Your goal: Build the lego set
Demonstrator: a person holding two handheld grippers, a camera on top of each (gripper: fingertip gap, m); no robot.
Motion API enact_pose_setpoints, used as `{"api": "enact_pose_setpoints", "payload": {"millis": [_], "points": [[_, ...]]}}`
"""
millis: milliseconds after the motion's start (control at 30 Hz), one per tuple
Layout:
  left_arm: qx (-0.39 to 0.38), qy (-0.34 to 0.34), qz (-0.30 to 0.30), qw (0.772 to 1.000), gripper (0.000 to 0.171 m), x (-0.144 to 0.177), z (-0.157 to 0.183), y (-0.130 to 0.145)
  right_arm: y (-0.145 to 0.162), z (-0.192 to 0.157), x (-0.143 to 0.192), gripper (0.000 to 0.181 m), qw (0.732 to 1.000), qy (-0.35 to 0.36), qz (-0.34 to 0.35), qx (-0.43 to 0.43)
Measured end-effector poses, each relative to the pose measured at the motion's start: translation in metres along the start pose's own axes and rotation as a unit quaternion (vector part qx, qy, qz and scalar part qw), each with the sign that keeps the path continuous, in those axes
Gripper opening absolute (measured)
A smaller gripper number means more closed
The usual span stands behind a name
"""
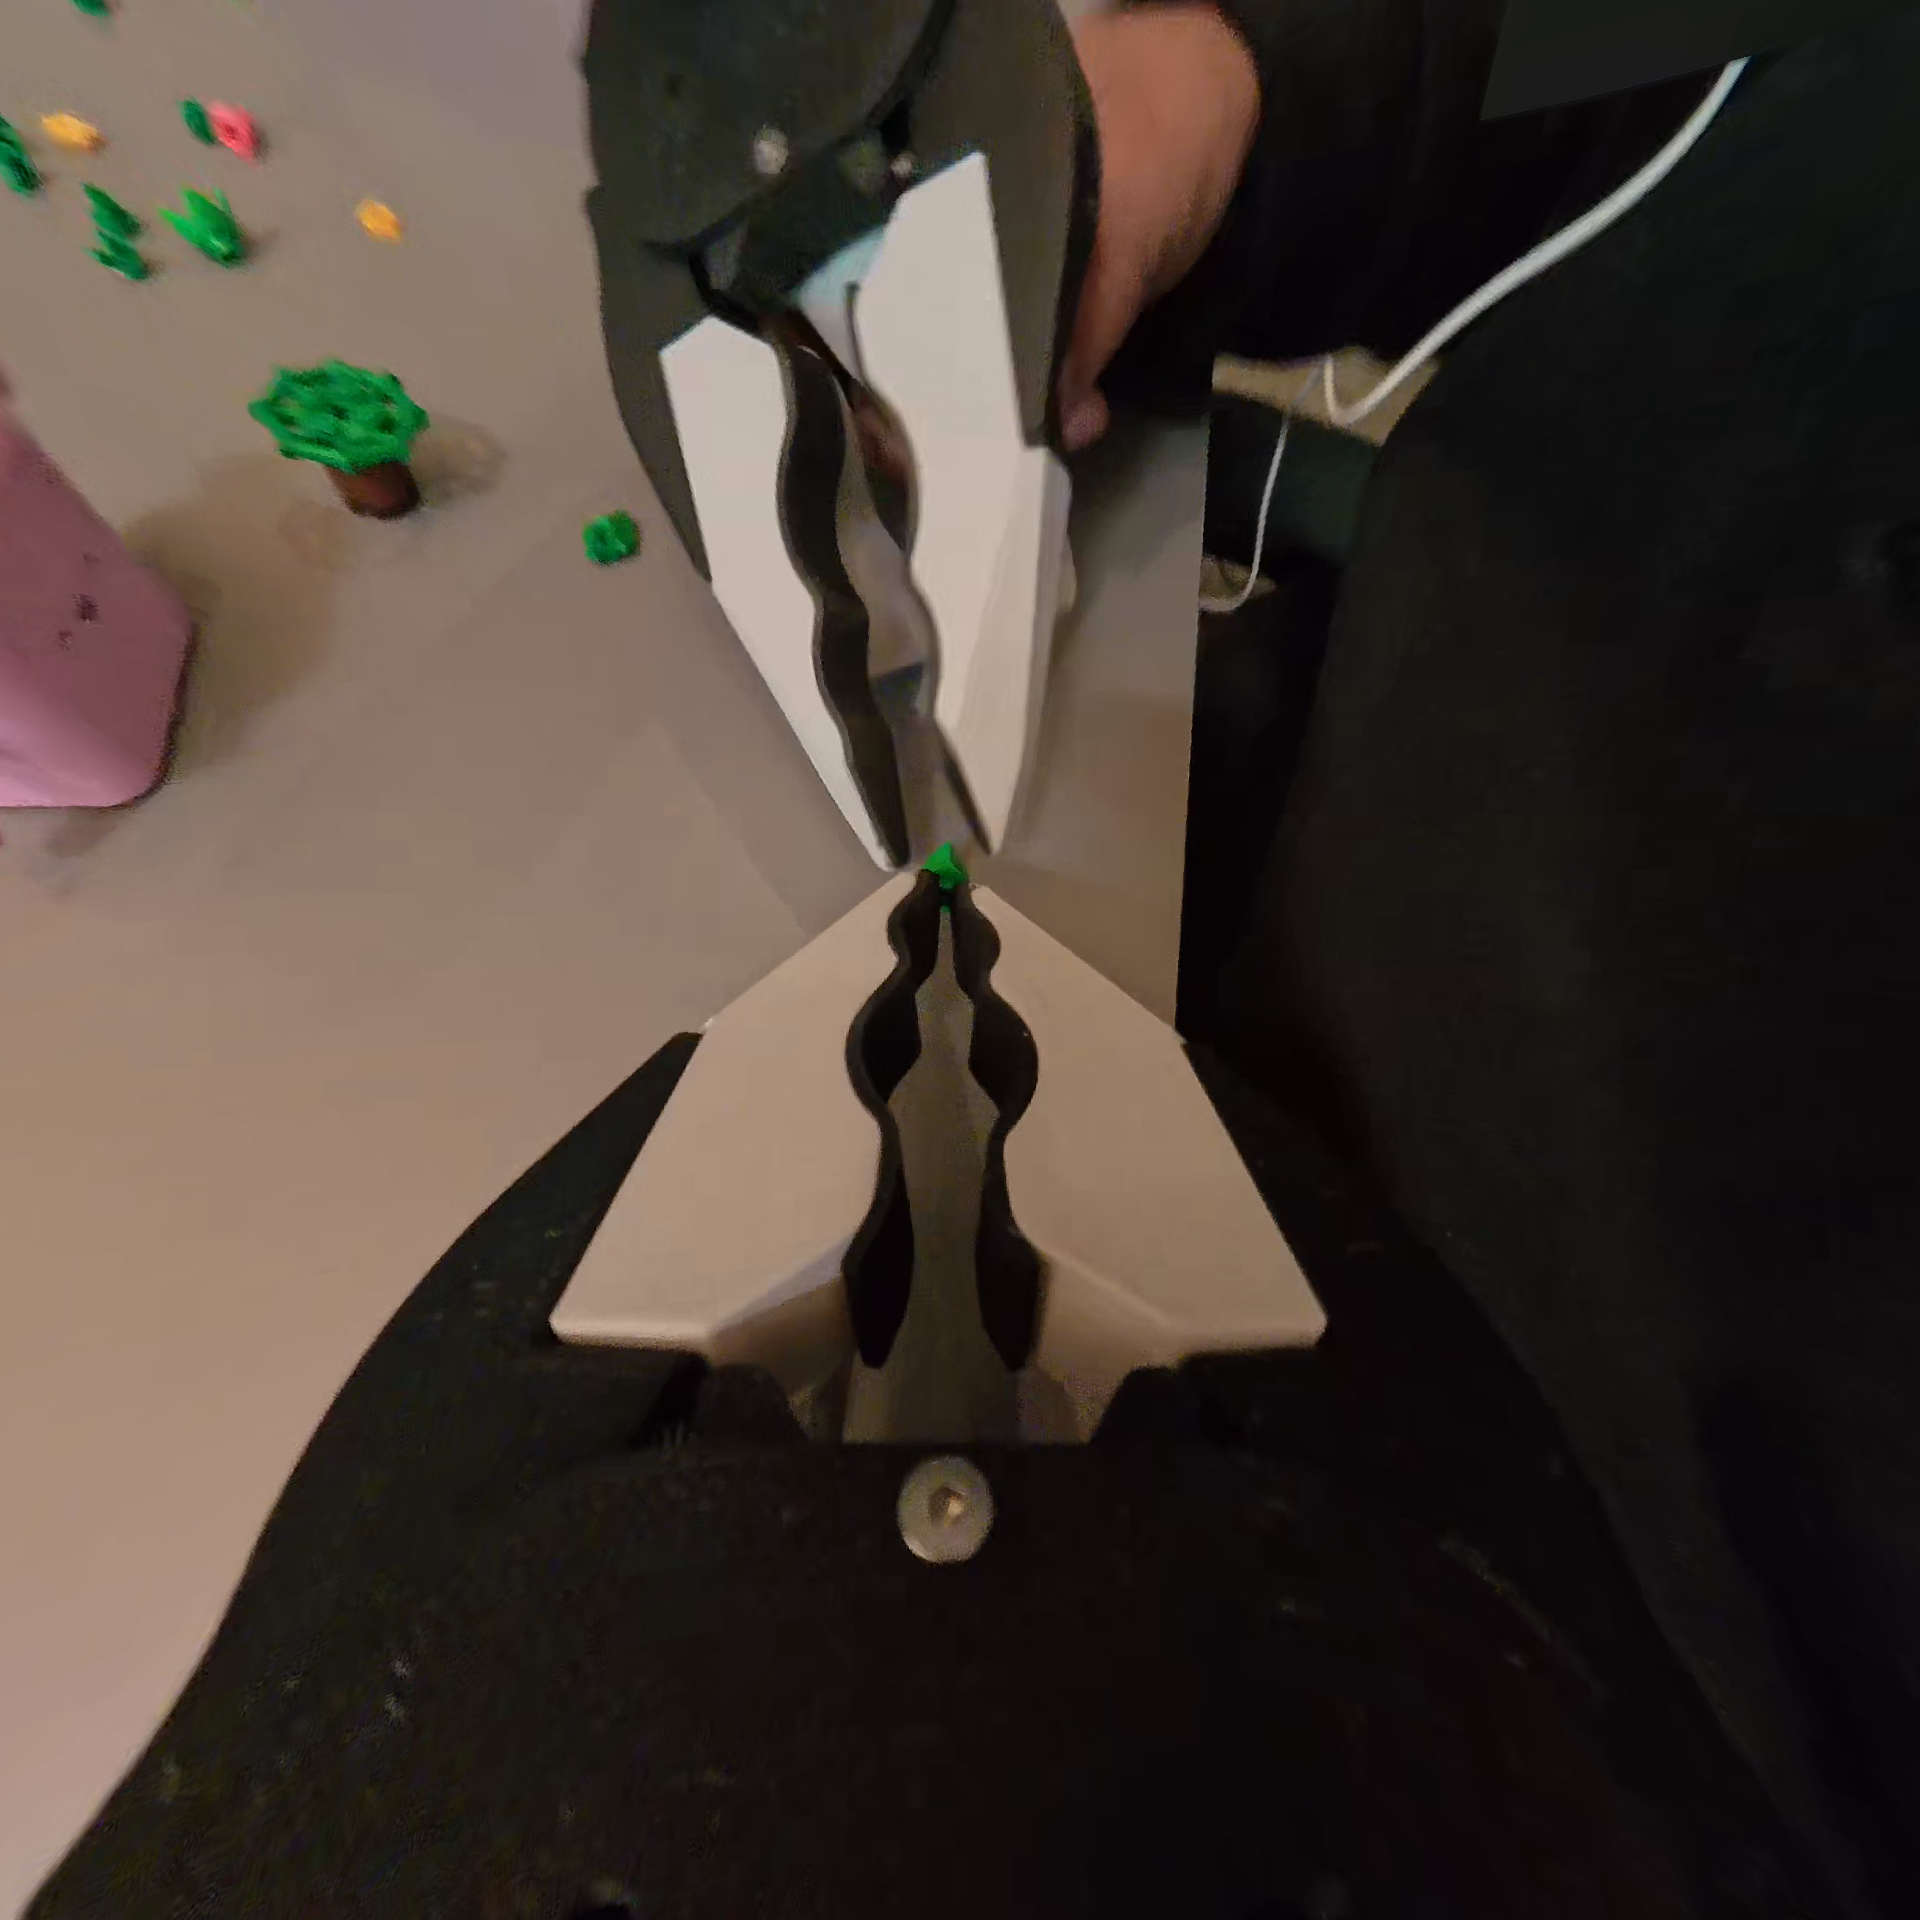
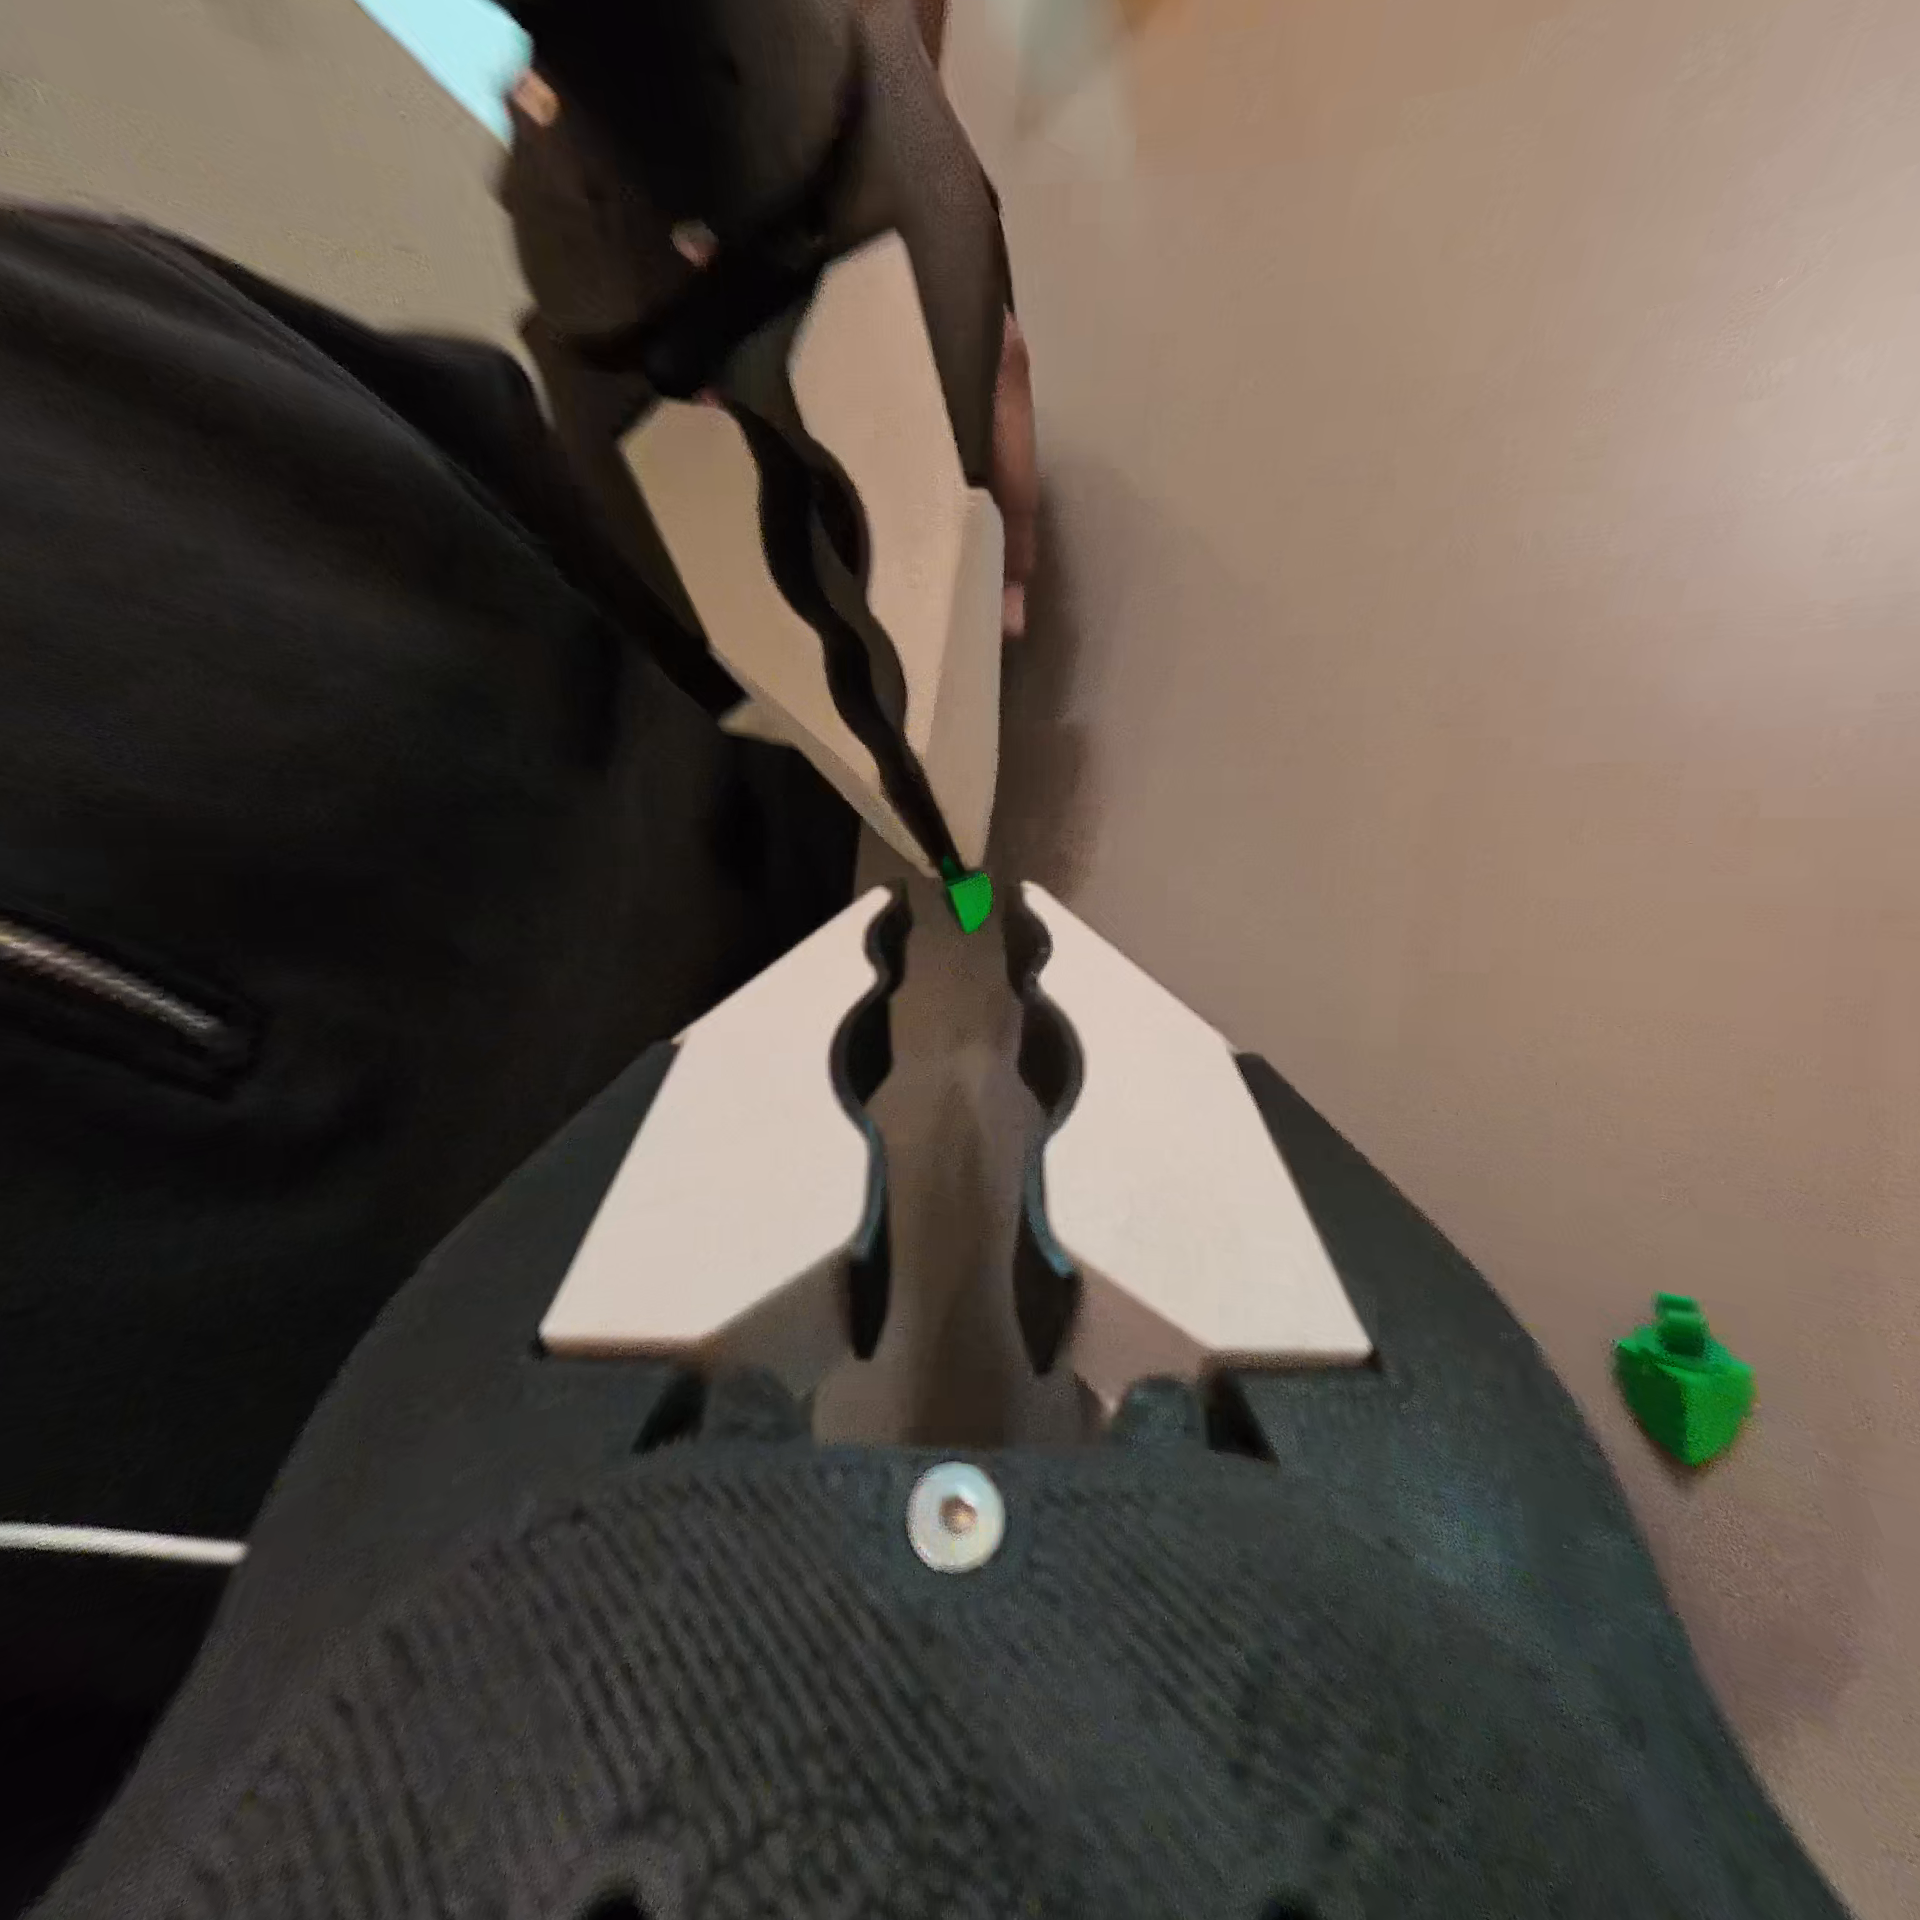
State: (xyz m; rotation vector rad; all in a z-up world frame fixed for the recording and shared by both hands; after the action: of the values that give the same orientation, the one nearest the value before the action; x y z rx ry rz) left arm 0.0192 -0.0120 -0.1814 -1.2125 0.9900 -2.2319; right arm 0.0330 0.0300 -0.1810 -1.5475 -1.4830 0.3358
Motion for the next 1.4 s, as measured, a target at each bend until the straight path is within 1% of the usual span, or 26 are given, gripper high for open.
{"api": "enact_pose_setpoints", "payload": {"millis": [100,167,200,267,333,433,500,600,733,967,1067,1167,1400], "points": [[0.041,0.012,0.073,0.996,0.000,0.016,-0.006,-0.012,-0.024,-0.004,0.022,0.025,0.992,0.014,0.112,0.049],[0.072,0.037,0.128,0.988,0.000,0.025,-0.007,-0.022,-0.037,-0.009,0.037,0.025,0.977,0.041,0.175,0.111],[0.084,0.048,0.150,0.984,0.000,0.028,-0.007,-0.025,-0.041,-0.013,0.041,0.023,0.969,0.057,0.192,0.144],[0.089,0.052,0.184,0.978,0.000,0.033,-0.008,-0.032,-0.043,-0.018,0.044,0.022,0.954,0.084,0.204,0.203],[0.080,0.047,0.201,0.975,0.000,0.035,-0.008,-0.035,-0.043,-0.020,0.042,0.023,0.944,0.109,0.198,0.240],[0.060,0.048,0.219,0.973,0.000,0.037,-0.004,-0.039,-0.042,-0.017,0.039,0.023,0.935,0.140,0.182,0.269],[0.046,0.049,0.233,0.970,0.000,0.037,-0.001,-0.042,-0.041,-0.018,0.036,0.021,0.934,0.146,0.173,0.278],[0.020,0.039,0.240,0.970,0.000,0.035,0.004,-0.045,-0.041,-0.019,0.036,0.015,0.934,0.146,0.173,0.278],[-0.007,0.018,0.243,0.970,0.000,0.032,0.007,-0.047,-0.043,-0.022,0.037,0.017,0.946,0.100,0.194,0.240],[-0.005,0.026,0.265,0.964,0.000,0.037,0.008,-0.050,-0.044,-0.022,0.039,0.012,0.953,0.075,0.203,0.214],[-0.010,0.026,0.265,0.964,0.000,0.036,0.009,-0.050,-0.045,-0.021,0.038,0.011,0.960,0.046,0.212,0.177],[-0.016,0.019,0.269,0.963,0.000,0.037,0.009,-0.050,-0.046,-0.021,0.038,0.003,0.966,0.008,0.218,0.141],[-0.021,0.011,0.273,0.962,0.000,0.038,0.008,-0.050,-0.047,-0.018,0.037,0.008,0.966,0.021,0.219,0.137]]}}
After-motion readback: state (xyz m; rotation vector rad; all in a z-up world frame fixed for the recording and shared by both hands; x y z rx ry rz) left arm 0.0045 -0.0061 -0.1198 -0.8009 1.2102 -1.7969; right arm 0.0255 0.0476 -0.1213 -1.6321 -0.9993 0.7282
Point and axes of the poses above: each gripper's, where its closed fingertips meet, x back along the fingers, y out of its underside, z = x × y across the jaws, the point moved 3 cm from there along x, back along the fingers, and after that the axes turned 10 degrees about x, right-handed, at the moved point
